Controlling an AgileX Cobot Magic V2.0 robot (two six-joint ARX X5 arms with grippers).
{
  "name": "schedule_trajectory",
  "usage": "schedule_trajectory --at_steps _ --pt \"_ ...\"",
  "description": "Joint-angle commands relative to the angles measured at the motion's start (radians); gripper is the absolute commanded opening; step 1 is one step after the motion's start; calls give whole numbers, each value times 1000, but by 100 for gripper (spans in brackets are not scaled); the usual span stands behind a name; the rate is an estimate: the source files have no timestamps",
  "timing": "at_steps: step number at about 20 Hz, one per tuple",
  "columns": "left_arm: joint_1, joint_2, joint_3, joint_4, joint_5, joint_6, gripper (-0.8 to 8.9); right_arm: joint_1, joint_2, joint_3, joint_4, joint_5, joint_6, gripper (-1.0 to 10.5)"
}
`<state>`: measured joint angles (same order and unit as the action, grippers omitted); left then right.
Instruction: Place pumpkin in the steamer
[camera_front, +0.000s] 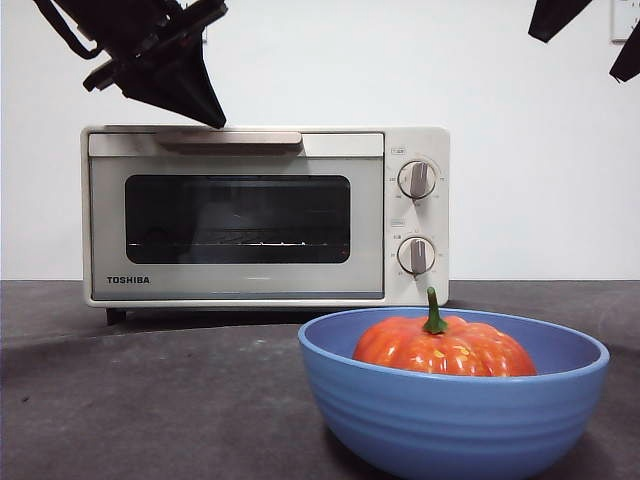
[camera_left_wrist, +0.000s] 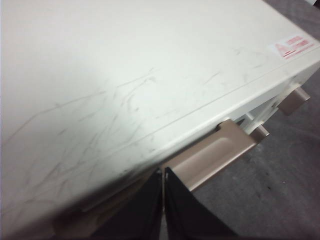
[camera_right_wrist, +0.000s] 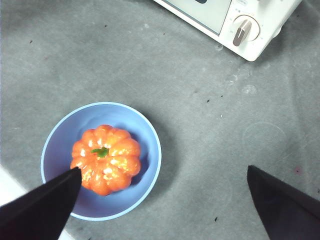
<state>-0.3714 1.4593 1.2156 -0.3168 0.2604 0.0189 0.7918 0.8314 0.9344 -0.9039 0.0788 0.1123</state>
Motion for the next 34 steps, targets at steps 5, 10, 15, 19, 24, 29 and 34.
schedule_trajectory --at_steps 5,10,15,19,24,29,34 --pt "-4 43 24 27 -32 34 15 9 3 13 8 0 14 536" --pt "-4 47 24 20 -32 46 15 9 3 13 9 0 14 536" --pt "-11 47 24 -44 -32 54 15 9 3 13 10 0 14 536" --pt "-27 47 24 -114 -32 68 15 9 3 13 10 0 13 536" --pt "-55 47 24 -219 -32 67 15 9 3 13 10 0 12 536" --pt "-89 46 24 -329 -32 65 15 9 3 13 10 0 12 536" --pt "-125 45 24 -455 -32 38 15 9 3 13 10 0 13 536"
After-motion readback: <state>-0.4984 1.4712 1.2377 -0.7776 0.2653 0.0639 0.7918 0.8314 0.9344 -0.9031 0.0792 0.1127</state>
